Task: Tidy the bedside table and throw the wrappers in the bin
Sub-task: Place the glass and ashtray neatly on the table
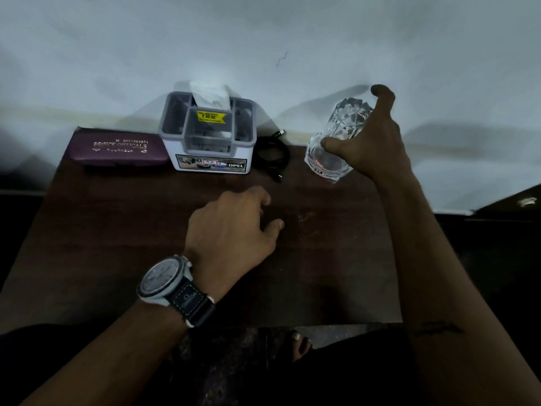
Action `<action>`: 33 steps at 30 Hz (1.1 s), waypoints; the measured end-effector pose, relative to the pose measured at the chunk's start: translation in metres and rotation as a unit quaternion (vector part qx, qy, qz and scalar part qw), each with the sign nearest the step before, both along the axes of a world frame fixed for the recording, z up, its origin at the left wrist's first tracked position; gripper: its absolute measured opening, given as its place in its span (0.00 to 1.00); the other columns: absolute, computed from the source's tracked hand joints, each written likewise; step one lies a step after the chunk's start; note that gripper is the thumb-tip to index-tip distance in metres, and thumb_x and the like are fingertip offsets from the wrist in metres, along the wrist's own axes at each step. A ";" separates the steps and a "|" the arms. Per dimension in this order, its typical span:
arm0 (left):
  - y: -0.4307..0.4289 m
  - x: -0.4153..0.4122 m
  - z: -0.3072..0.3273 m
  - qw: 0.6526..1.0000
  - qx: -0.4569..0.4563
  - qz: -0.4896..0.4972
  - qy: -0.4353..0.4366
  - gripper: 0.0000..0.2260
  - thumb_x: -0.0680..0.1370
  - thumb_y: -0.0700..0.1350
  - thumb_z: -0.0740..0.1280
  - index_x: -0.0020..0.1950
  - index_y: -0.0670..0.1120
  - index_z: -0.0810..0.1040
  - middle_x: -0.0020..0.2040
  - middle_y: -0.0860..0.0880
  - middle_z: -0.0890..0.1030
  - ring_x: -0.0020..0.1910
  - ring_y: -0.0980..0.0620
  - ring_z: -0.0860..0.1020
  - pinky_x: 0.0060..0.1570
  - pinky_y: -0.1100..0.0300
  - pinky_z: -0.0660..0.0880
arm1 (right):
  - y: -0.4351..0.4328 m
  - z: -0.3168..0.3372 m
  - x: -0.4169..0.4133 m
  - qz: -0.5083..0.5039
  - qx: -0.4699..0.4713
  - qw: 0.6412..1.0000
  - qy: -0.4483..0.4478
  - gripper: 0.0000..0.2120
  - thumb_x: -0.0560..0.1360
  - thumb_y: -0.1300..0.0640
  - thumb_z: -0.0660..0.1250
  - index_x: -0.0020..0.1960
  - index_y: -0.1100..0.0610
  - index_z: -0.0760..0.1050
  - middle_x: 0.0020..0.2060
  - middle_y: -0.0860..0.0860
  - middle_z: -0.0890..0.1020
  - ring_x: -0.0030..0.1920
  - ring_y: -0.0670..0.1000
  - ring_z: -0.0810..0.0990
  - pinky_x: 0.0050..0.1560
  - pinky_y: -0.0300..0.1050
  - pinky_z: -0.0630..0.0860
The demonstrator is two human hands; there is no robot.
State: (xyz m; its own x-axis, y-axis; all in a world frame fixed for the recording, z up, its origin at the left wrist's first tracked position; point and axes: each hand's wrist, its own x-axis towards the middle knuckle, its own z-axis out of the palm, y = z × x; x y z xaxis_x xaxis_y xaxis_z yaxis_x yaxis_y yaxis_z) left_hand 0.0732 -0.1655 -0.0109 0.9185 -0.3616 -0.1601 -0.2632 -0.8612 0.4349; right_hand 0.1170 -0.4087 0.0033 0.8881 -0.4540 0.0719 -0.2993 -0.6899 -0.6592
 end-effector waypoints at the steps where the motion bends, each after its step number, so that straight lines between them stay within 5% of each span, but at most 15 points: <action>1: 0.000 0.000 0.000 1.000 -0.001 0.000 0.000 0.19 0.77 0.63 0.68 0.66 0.59 0.76 0.58 0.58 0.84 0.59 0.52 0.82 0.53 0.53 0.80 | 0.001 -0.003 -0.001 -0.003 0.010 1.000 -0.009 0.53 0.66 0.47 0.81 0.79 0.53 0.52 0.64 0.56 0.74 0.63 0.57 0.75 0.60 0.47 0.72; 4: 0.000 0.000 0.000 1.000 0.000 0.000 -0.002 0.19 0.77 0.63 0.68 0.65 0.59 0.76 0.58 0.59 0.85 0.59 0.52 0.82 0.52 0.54 0.79 | 0.007 -0.007 -0.005 -0.058 0.037 0.996 -0.052 0.54 0.64 0.39 0.81 0.78 0.53 0.54 0.71 0.59 0.71 0.70 0.57 0.72 0.65 0.45 0.69; 10: 0.001 -0.001 -0.001 1.000 -0.004 -0.004 0.001 0.19 0.77 0.64 0.68 0.66 0.59 0.76 0.57 0.59 0.85 0.59 0.53 0.82 0.51 0.55 0.77 | -0.002 0.000 -0.004 -0.044 0.027 0.997 -0.066 0.44 0.65 0.51 0.80 0.74 0.52 0.59 0.53 0.51 0.79 0.52 0.50 0.81 0.49 0.38 0.73; 15: 0.000 -0.001 -0.002 1.000 -0.004 0.007 0.004 0.19 0.77 0.64 0.68 0.65 0.60 0.76 0.57 0.59 0.85 0.59 0.52 0.82 0.53 0.54 0.78 | -0.008 -0.004 -0.006 -0.016 0.069 0.996 -0.059 0.46 0.64 0.53 0.79 0.74 0.50 0.57 0.56 0.49 0.77 0.53 0.50 0.83 0.60 0.50 0.80; 19: -0.002 -0.001 -0.003 1.000 -0.002 0.001 0.005 0.19 0.77 0.64 0.69 0.65 0.60 0.76 0.57 0.60 0.85 0.59 0.53 0.82 0.51 0.55 0.76 | -0.010 -0.005 -0.009 -0.009 0.054 0.996 -0.075 0.47 0.65 0.49 0.82 0.75 0.51 0.58 0.52 0.44 0.75 0.55 0.49 0.83 0.59 0.44 0.79; 28: -0.002 -0.002 -0.003 1.000 0.001 0.002 0.011 0.19 0.77 0.64 0.69 0.65 0.59 0.77 0.57 0.60 0.85 0.59 0.53 0.82 0.53 0.54 0.78 | -0.009 -0.009 -0.009 0.011 0.060 0.995 -0.082 0.45 0.67 0.52 0.79 0.76 0.52 0.57 0.50 0.42 0.76 0.53 0.52 0.83 0.60 0.50 0.80; 33: -0.003 -0.003 -0.002 1.000 0.004 -0.003 0.007 0.19 0.77 0.64 0.69 0.65 0.59 0.76 0.57 0.60 0.85 0.59 0.53 0.82 0.51 0.55 0.76 | -0.010 -0.012 -0.011 0.009 0.045 0.996 -0.082 0.51 0.63 0.47 0.83 0.78 0.50 0.58 0.56 0.48 0.77 0.57 0.50 0.82 0.62 0.48 0.79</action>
